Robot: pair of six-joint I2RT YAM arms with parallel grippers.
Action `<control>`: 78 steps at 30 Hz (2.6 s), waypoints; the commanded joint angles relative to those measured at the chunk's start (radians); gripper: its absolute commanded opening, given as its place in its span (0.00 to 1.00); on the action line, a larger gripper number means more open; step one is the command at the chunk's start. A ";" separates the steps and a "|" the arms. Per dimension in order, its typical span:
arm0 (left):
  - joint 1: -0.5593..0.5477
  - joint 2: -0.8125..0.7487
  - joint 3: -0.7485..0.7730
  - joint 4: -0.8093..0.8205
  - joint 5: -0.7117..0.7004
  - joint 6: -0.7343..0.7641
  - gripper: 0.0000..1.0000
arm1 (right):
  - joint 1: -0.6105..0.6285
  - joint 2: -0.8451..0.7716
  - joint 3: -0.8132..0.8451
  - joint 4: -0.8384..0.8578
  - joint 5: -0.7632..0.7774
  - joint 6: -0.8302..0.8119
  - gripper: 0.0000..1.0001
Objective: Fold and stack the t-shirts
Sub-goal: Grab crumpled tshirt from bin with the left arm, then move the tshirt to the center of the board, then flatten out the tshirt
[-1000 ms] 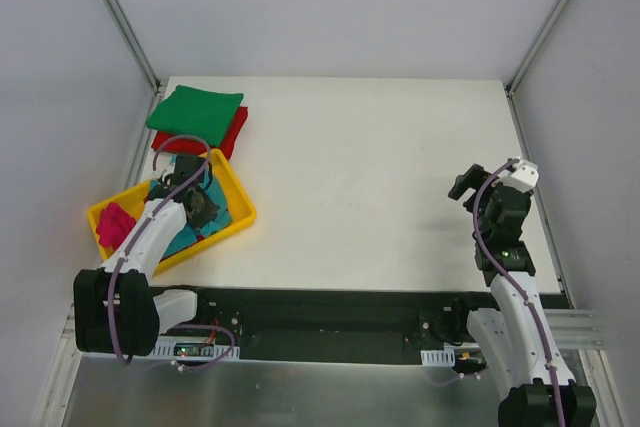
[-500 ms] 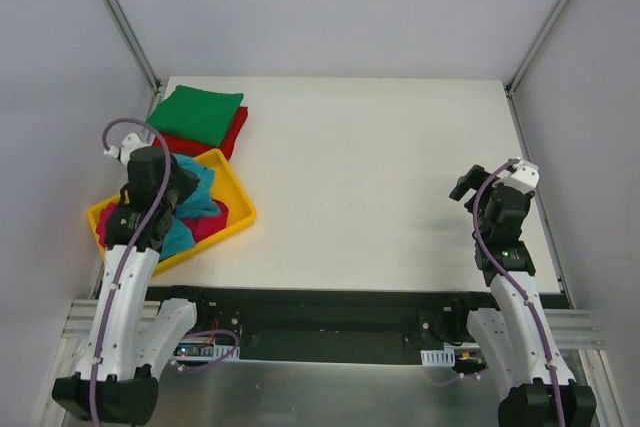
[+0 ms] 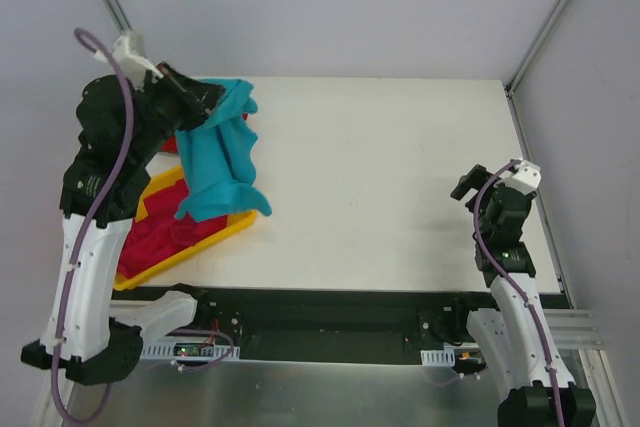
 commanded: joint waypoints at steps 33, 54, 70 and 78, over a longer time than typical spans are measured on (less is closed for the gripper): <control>-0.365 0.266 -0.453 0.060 -0.196 0.147 0.99 | -0.003 -0.017 0.078 -0.135 0.189 0.101 0.96; -0.632 0.330 -0.818 0.237 -0.024 -0.114 0.86 | -0.003 0.174 0.135 -0.217 -0.092 0.106 0.96; -0.638 0.617 -0.725 0.262 -0.082 -0.107 0.42 | -0.005 0.173 0.118 -0.180 -0.123 0.078 0.96; -0.640 0.573 -0.740 0.253 -0.128 -0.097 0.00 | -0.003 0.199 0.121 -0.186 -0.102 0.086 0.96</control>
